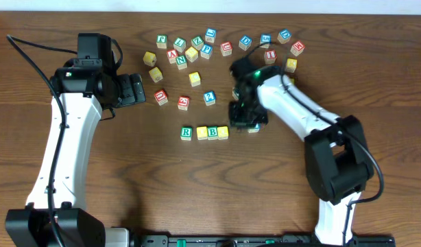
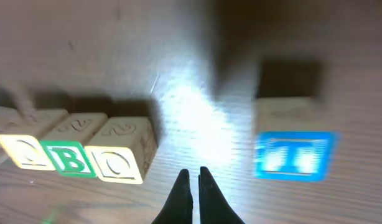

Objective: Spell out ROBOT

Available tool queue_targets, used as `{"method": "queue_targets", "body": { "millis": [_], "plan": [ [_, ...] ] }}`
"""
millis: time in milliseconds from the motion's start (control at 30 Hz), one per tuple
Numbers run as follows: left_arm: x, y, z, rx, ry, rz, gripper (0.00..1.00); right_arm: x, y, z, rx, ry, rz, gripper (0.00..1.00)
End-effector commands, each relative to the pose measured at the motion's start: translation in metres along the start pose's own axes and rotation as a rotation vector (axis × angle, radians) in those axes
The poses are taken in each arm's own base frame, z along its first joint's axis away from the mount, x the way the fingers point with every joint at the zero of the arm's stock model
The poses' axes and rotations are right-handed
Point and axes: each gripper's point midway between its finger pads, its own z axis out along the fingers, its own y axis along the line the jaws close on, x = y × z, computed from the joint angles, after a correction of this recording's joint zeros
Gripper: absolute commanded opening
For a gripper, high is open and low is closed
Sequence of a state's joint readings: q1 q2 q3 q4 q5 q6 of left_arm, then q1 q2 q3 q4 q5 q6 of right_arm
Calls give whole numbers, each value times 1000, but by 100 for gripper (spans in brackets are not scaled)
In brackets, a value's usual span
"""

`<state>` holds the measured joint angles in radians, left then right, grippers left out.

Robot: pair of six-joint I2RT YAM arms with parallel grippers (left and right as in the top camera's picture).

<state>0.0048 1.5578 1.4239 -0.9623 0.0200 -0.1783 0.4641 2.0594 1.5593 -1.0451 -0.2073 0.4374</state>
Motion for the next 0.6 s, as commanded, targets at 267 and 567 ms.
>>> {"method": "queue_targets", "body": {
  "millis": [267, 567],
  "plan": [
    [-6, 1, -6, -5, -24, 11, 98, -13, -69, -13, 66, -32, 13, 3],
    [-6, 1, -6, -5, -24, 11, 98, -9, -76, 12, 80, -48, 4, 6]
  ]
}}
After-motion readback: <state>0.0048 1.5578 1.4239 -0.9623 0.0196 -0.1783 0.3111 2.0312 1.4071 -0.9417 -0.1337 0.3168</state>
